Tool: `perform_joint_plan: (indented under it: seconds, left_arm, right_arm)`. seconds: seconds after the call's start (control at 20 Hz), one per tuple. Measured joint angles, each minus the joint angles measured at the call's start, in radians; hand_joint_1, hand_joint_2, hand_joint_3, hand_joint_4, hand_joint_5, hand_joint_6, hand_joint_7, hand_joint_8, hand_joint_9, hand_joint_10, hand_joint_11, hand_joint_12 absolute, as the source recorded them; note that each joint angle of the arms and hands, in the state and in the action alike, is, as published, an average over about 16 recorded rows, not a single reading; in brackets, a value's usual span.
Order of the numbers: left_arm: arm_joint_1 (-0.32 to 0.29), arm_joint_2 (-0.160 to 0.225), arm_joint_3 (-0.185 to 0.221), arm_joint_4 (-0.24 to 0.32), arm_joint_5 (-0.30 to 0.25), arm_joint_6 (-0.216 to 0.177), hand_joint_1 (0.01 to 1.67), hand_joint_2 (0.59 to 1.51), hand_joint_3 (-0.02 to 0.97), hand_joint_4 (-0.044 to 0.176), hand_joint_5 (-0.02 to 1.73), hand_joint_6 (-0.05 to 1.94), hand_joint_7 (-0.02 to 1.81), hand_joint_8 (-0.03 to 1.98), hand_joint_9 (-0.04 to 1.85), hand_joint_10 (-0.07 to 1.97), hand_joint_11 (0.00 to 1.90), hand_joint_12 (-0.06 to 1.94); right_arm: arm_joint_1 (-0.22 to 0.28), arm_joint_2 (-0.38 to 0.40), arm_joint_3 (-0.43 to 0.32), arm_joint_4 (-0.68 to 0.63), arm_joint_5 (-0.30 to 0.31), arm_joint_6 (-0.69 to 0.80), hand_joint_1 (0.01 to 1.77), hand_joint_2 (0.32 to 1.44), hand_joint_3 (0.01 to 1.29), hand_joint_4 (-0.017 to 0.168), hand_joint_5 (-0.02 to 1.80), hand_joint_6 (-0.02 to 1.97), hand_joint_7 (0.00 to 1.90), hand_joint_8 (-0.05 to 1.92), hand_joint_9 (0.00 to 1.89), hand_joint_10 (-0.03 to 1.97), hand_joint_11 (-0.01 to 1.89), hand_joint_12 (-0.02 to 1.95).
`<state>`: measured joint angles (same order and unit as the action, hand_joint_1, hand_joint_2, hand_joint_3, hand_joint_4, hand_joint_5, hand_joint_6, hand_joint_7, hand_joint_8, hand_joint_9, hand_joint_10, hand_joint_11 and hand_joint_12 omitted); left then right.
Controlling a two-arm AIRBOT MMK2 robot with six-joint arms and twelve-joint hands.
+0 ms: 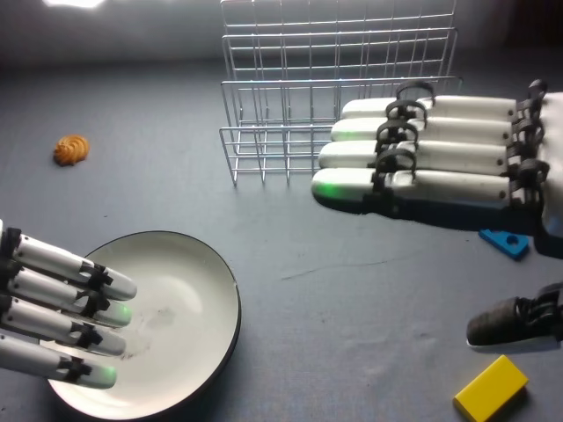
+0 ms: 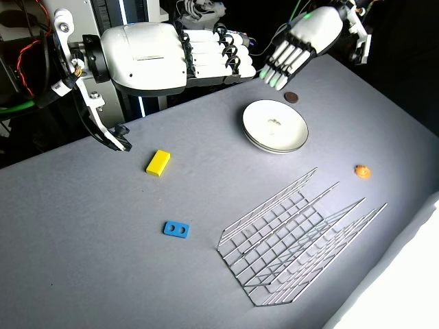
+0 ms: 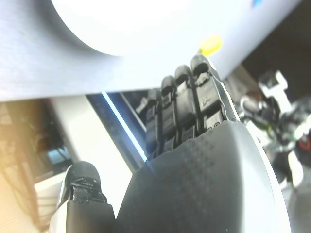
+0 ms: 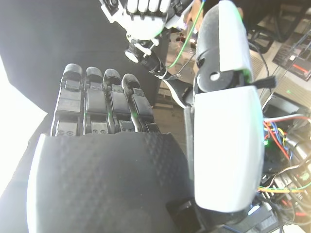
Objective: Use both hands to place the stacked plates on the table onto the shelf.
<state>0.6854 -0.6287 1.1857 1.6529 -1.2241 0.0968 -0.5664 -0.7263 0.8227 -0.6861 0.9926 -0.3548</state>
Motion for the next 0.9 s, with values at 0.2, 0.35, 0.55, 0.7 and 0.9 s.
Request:
perform_joint_plan:
  seconds: [0.2,0.35,0.55,0.7,0.9]
  left_arm:
    - [0.076,-0.015,-0.014,-0.015,0.100,0.003,0.01,1.105,0.010,-0.001,0.22,-0.01,0.21,0.01,0.18,0.00,0.12,0.10]
    - [0.124,-0.028,-0.017,-0.027,0.166,0.003,0.02,1.106,0.010,-0.001,0.21,0.00,0.20,0.01,0.18,0.00,0.11,0.10]
    - [0.180,-0.045,-0.013,-0.054,0.243,0.004,0.02,1.107,0.010,-0.001,0.20,0.00,0.19,0.01,0.16,0.00,0.10,0.10]
    - [0.211,-0.059,-0.008,-0.079,0.295,0.004,0.02,1.108,0.010,-0.001,0.19,0.00,0.18,0.01,0.15,0.00,0.09,0.10]
    - [0.244,-0.074,0.004,-0.117,0.358,0.003,0.02,1.108,0.009,-0.001,0.18,0.00,0.17,0.01,0.15,0.00,0.08,0.10]
  right_arm:
    - [0.001,-0.021,0.016,-0.041,-0.005,-0.001,1.11,0.94,0.02,-0.004,0.02,0.02,0.02,0.01,0.01,0.00,0.02,-0.01]
    - [0.003,-0.040,0.032,-0.072,-0.008,0.000,1.10,0.94,0.02,-0.003,0.02,0.02,0.02,0.01,0.01,0.00,0.02,-0.01]
    - [0.009,-0.071,0.059,-0.116,-0.010,0.006,1.10,0.95,0.02,-0.003,0.02,0.02,0.02,0.01,0.02,0.00,0.02,-0.01]
    - [0.013,-0.102,0.079,-0.151,-0.017,0.008,1.09,0.96,0.02,-0.002,0.02,0.02,0.02,0.01,0.02,0.00,0.02,-0.01]
    - [0.018,-0.146,0.106,-0.176,-0.043,0.002,1.08,0.96,0.02,-0.001,0.02,0.02,0.02,0.01,0.02,0.00,0.02,-0.01]
